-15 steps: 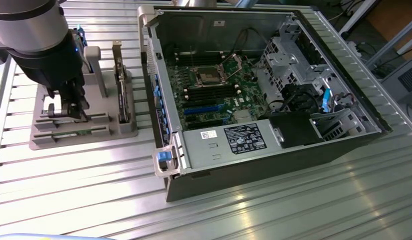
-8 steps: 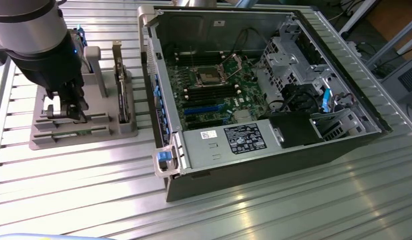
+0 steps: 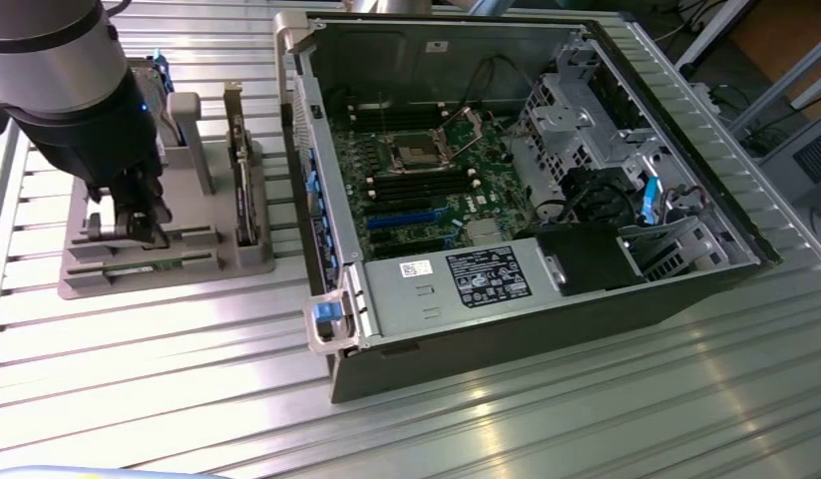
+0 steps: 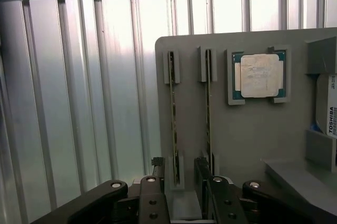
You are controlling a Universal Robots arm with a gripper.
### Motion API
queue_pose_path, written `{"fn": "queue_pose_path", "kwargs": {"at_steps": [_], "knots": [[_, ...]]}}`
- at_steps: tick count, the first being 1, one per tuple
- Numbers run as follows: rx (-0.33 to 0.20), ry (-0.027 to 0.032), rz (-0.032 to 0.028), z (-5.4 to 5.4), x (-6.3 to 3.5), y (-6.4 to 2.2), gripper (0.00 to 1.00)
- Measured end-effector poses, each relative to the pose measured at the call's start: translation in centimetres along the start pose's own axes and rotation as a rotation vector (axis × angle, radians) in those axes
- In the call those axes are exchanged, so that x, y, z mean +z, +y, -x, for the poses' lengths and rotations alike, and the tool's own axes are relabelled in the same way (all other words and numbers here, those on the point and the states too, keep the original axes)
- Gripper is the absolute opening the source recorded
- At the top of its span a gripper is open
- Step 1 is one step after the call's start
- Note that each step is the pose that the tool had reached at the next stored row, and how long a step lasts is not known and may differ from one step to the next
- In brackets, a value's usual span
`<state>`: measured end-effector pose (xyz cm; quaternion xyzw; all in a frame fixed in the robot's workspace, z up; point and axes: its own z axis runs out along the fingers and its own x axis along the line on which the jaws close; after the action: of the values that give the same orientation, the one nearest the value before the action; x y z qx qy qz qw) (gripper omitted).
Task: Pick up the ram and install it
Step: 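Pick up the ram and move it above insertion slot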
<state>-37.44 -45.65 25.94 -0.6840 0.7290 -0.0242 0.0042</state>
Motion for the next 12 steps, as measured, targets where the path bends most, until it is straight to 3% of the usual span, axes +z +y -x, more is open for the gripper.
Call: {"fn": "queue_pose_path", "kwargs": {"at_steps": [8,9,12], "knots": [[0.000,0.0003,0.0000,-0.01,0.35,0.30,0.36],[0.000,0.0009,0.0001,-0.02,0.81,0.65,0.36],[0.000,0.0010,0.0000,-0.02,0.98,0.71,0.36]]}}
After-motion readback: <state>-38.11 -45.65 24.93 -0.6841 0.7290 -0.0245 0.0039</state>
